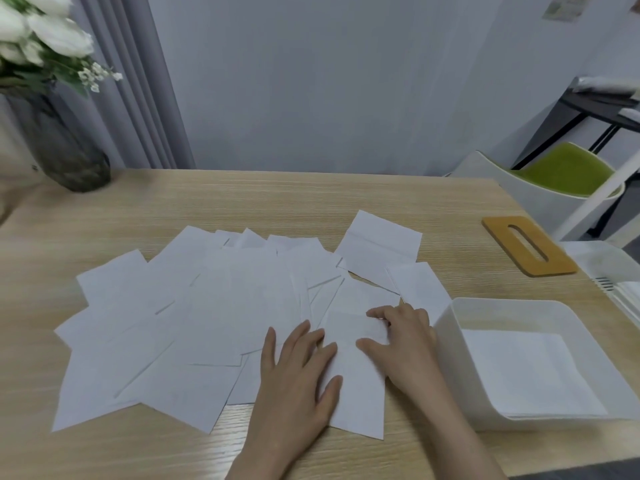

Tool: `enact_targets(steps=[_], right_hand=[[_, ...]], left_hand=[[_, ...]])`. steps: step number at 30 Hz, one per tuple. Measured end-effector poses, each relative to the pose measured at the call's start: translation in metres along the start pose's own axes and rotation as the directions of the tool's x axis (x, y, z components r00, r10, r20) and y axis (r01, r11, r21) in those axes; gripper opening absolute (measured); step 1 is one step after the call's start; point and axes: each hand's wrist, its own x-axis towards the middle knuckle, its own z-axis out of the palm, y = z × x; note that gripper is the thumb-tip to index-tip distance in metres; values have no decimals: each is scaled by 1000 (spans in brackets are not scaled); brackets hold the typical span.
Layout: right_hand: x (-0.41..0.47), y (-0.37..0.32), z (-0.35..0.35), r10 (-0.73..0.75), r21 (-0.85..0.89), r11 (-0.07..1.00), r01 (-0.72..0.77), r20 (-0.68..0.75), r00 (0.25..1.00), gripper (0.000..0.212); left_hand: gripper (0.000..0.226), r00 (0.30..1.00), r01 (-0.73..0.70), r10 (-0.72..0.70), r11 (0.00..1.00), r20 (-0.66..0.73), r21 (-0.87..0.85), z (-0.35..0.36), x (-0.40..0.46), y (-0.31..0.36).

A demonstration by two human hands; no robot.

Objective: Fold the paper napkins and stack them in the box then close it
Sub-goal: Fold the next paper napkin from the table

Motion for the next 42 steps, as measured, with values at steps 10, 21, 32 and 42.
enact_targets(steps=[10,21,32,42], right_hand=[[-26,0,1,18,518,855,15,-58,998,30],[-37,5,8,110,617,778,-114,45,993,16],[-35,-8,-9,105,734,676,-66,-8,994,22],[-35,-31,-11,60,781,617,-91,68,996,20]], left_hand=[[37,1000,-7,8,1000,-20,10,0,0,1],[38,1000,15,-15,1000,-11,-3,-1,1,2],[35,930,253,-354,809,-97,-530,-22,3,14],[15,791,466,-548,252,272,-848,-43,12,16]])
